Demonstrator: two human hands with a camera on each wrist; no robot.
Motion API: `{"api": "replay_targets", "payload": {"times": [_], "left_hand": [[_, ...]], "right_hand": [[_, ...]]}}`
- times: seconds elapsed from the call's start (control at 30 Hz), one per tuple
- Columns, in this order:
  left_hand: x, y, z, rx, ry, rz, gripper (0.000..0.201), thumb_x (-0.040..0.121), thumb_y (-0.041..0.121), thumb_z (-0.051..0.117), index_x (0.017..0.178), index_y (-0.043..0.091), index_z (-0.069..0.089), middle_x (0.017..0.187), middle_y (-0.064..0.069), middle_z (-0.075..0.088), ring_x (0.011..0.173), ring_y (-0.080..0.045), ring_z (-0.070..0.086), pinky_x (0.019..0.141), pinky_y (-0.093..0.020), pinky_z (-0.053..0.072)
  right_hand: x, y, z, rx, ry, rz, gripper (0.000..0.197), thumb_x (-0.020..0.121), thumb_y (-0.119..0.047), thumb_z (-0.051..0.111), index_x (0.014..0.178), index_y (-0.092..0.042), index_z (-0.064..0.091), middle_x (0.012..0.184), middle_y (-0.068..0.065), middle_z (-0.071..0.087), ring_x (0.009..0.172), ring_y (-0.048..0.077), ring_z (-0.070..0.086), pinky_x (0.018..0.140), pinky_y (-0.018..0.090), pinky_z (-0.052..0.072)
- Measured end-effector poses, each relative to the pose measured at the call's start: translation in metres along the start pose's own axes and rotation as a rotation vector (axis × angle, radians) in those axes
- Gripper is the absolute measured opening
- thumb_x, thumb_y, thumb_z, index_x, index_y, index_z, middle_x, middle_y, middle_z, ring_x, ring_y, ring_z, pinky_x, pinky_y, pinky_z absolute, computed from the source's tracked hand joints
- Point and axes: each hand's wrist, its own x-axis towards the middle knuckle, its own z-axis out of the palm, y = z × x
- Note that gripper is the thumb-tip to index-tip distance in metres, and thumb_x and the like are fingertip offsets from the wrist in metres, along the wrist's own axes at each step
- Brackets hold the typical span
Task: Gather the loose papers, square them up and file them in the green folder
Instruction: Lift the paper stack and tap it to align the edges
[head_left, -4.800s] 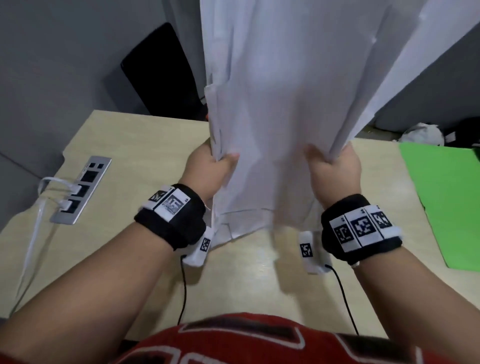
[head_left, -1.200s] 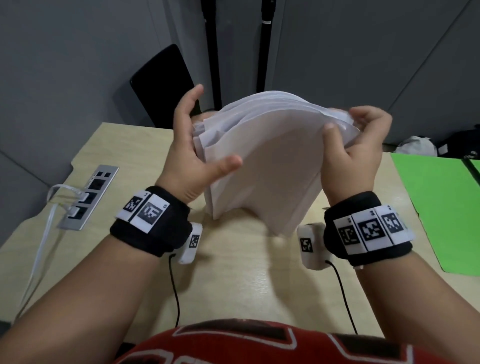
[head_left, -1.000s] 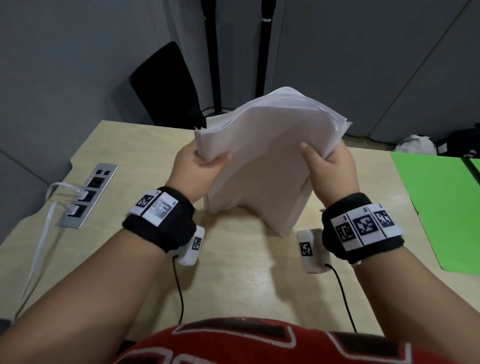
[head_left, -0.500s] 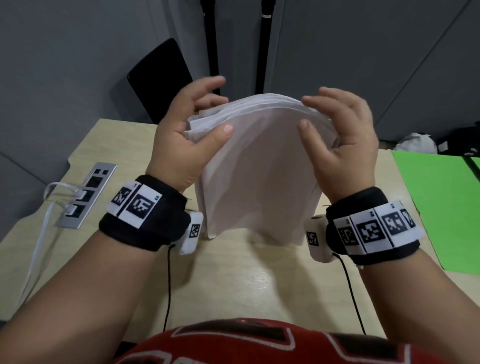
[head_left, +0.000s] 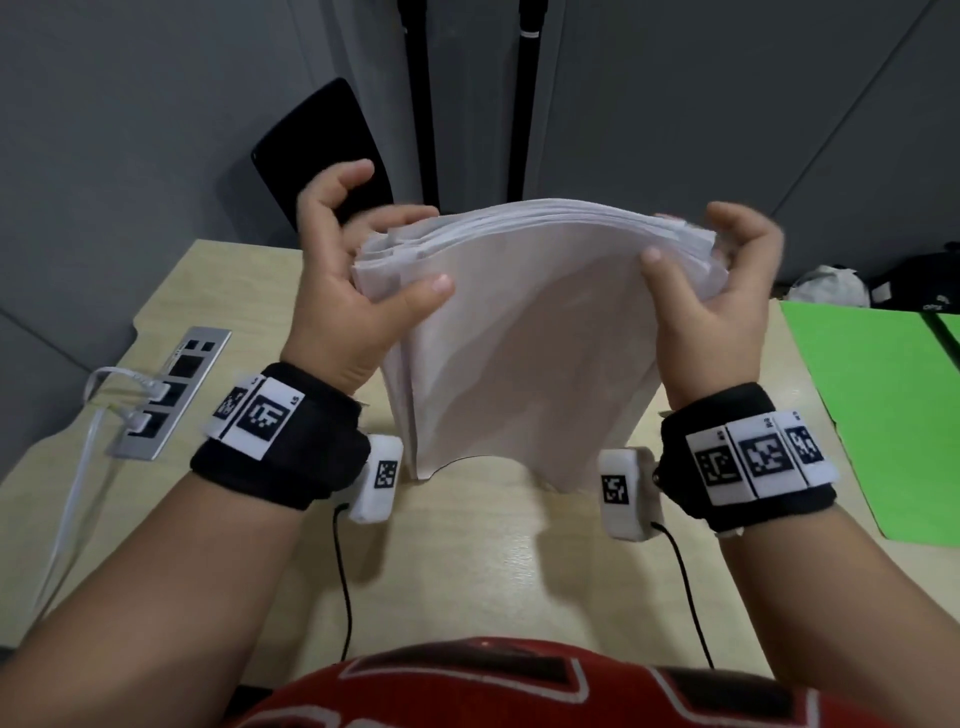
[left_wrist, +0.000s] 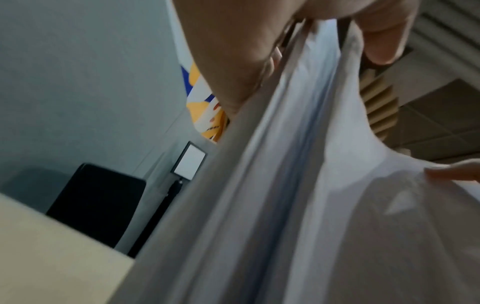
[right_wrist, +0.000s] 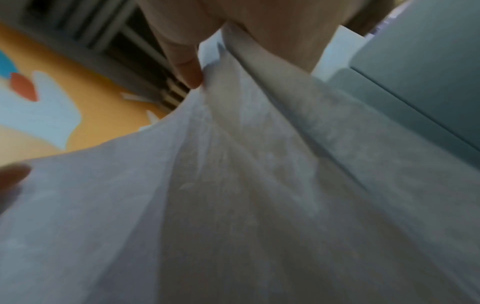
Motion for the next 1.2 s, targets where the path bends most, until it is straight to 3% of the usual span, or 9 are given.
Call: {"api": "replay_targets", "payload": {"times": [0.1,0.23,0.4,0.53,0.67,0.8,0.93,1.03,1.2], "left_hand": [[-0.011,-0.017,0.002,0.038,-0.116,-0.220,0.082,0.063,0.015,0.083,0.134,0.018,0.042,0.122,0.003,0.063,0.114,-0.012,0.061,0.094,-0.032,0.052],[-0.020,-0.030,0.007,0.150,-0.030,-0.418,0.034,0.070,0.022,0.076,0.102,0.021,0.069,0.099,0.008,0.073,0.092,-0.005,0.070,0.083,-0.035,0.057],[-0.018,-0.031,0.003,0.069,0.008,-0.426,0.043,0.072,0.021,0.073,0.112,0.008,0.066,0.103,-0.001,0.073,0.097,-0.015,0.071,0.083,-0.031,0.057],[-0.017,-0.034,-0.001,0.035,0.001,-0.445,0.043,0.060,0.027,0.077,0.101,0.018,0.069,0.101,0.000,0.074,0.097,-0.019,0.071,0.087,-0.039,0.057],[-0.014,-0.035,-0.007,0.005,-0.008,-0.471,0.040,0.054,0.028,0.076,0.094,0.023,0.071,0.100,-0.003,0.074,0.100,-0.024,0.070,0.093,-0.048,0.054],[-0.012,-0.036,-0.012,-0.021,-0.031,-0.488,0.034,0.052,0.024,0.076,0.086,0.028,0.075,0.094,0.002,0.076,0.099,-0.026,0.070,0.095,-0.050,0.052],[-0.010,-0.036,-0.018,-0.059,-0.069,-0.486,0.035,0.052,0.022,0.076,0.086,0.028,0.076,0.092,0.005,0.077,0.096,-0.018,0.071,0.089,-0.039,0.054],[-0.010,-0.035,-0.020,-0.095,-0.113,-0.490,0.040,0.051,0.019,0.078,0.089,0.029,0.077,0.093,0.004,0.077,0.096,-0.017,0.071,0.089,-0.036,0.054],[-0.015,-0.037,-0.013,0.040,-0.173,-0.549,0.032,0.064,0.016,0.080,0.092,0.031,0.074,0.102,0.004,0.076,0.101,-0.014,0.070,0.094,-0.039,0.053]], "right_hand": [[-0.004,0.015,-0.002,0.032,-0.127,0.221,0.034,0.082,-0.022,0.070,0.111,-0.024,0.054,0.100,-0.011,0.065,0.090,0.000,0.063,0.080,0.021,0.051],[-0.011,0.020,0.004,0.000,-0.242,0.247,0.021,0.082,-0.027,0.070,0.101,-0.026,0.062,0.093,-0.010,0.068,0.087,0.004,0.066,0.076,0.025,0.053],[-0.017,0.034,0.000,0.064,-0.045,0.277,0.082,0.074,-0.039,0.074,0.141,-0.021,0.031,0.140,-0.001,0.047,0.105,0.000,0.062,0.081,0.016,0.053],[-0.029,0.043,0.002,0.036,-0.270,0.358,0.081,0.070,-0.042,0.077,0.138,-0.021,0.038,0.133,-0.002,0.057,0.116,0.008,0.059,0.097,0.036,0.052],[-0.024,0.051,-0.001,-0.054,-0.155,0.387,0.104,0.066,-0.053,0.075,0.150,-0.032,0.016,0.158,-0.005,0.026,0.137,-0.001,0.029,0.110,0.028,0.029],[-0.020,0.057,-0.001,0.011,-0.428,0.416,0.089,0.068,-0.038,0.079,0.144,-0.025,0.034,0.141,-0.003,0.052,0.125,0.007,0.053,0.103,0.035,0.047],[-0.014,0.061,-0.004,-0.050,-0.264,0.422,0.103,0.066,-0.044,0.080,0.149,-0.029,0.021,0.154,-0.001,0.036,0.134,0.003,0.037,0.102,0.026,0.037],[-0.014,0.063,-0.001,-0.058,-0.406,0.428,0.073,0.068,-0.025,0.081,0.133,-0.019,0.046,0.123,-0.002,0.064,0.111,0.008,0.062,0.090,0.030,0.054],[-0.017,0.063,0.008,-0.209,-0.443,0.387,0.043,0.083,-0.013,0.067,0.124,-0.017,0.052,0.114,0.000,0.064,0.110,0.021,0.060,0.089,0.033,0.049]]}}
